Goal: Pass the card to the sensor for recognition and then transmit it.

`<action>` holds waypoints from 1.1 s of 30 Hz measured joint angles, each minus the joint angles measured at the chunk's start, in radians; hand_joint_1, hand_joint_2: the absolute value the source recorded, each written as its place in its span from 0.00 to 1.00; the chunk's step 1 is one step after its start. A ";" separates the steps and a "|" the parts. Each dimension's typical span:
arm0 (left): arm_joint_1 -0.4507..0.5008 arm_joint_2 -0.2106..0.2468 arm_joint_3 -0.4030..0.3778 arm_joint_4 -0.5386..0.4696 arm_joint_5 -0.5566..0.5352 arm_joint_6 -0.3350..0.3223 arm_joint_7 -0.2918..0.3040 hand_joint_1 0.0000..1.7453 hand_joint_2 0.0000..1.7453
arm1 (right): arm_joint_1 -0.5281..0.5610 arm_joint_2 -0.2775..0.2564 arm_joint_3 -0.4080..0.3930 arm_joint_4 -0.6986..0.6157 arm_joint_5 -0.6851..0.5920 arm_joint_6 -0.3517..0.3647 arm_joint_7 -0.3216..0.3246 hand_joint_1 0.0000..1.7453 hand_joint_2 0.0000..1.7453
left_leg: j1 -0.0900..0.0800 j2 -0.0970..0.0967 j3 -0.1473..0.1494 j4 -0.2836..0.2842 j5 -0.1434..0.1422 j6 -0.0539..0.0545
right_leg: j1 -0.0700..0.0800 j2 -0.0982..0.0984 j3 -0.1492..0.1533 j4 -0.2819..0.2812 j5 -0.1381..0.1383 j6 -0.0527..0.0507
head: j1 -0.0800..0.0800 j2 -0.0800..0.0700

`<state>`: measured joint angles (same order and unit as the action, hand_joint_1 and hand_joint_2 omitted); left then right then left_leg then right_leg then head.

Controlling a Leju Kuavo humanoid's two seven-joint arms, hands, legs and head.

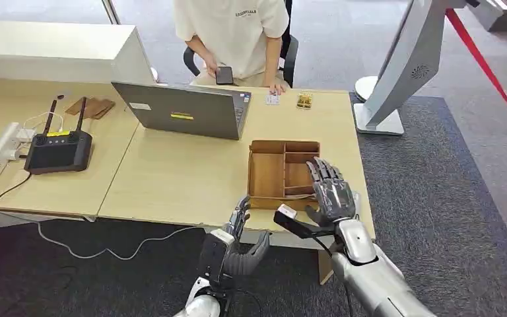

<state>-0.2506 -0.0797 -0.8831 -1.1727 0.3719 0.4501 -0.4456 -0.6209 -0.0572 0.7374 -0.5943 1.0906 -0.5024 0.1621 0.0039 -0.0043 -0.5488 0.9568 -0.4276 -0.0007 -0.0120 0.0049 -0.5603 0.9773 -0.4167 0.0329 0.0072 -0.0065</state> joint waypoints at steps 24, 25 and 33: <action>0.004 0.001 0.003 -0.003 0.024 0.033 -0.043 0.00 1.00 | -0.003 -0.013 -0.008 0.023 -0.027 0.055 0.000 0.97 1.00 | 0.000 0.000 0.000 0.000 0.000 0.000 | 0.000 0.000 0.000 0.000 0.000 0.000 | 0.000 0.000; 0.005 0.001 0.003 -0.003 0.025 0.035 -0.043 0.00 1.00 | -0.003 -0.015 -0.009 0.023 -0.027 0.053 0.000 0.95 1.00 | 0.000 0.000 0.000 0.000 0.000 0.000 | 0.000 0.000 0.000 0.000 0.000 0.000 | 0.000 0.000; 0.005 0.001 0.004 -0.002 0.038 0.033 -0.046 0.00 1.00 | -0.003 -0.023 -0.010 0.021 -0.011 0.039 0.000 1.00 1.00 | 0.000 0.000 0.000 0.000 0.000 0.000 | 0.000 0.000 0.000 0.000 0.000 0.000 | 0.000 0.000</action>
<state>-0.2460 -0.0790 -0.8793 -1.1749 0.4097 0.4833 -0.4913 -0.6237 -0.0801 0.7275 -0.5737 1.0792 -0.4635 0.1625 0.0039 -0.0043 -0.5486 0.9569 -0.4276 -0.0006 -0.0122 0.0049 -0.5600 0.9772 -0.4164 0.0333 0.0072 -0.0065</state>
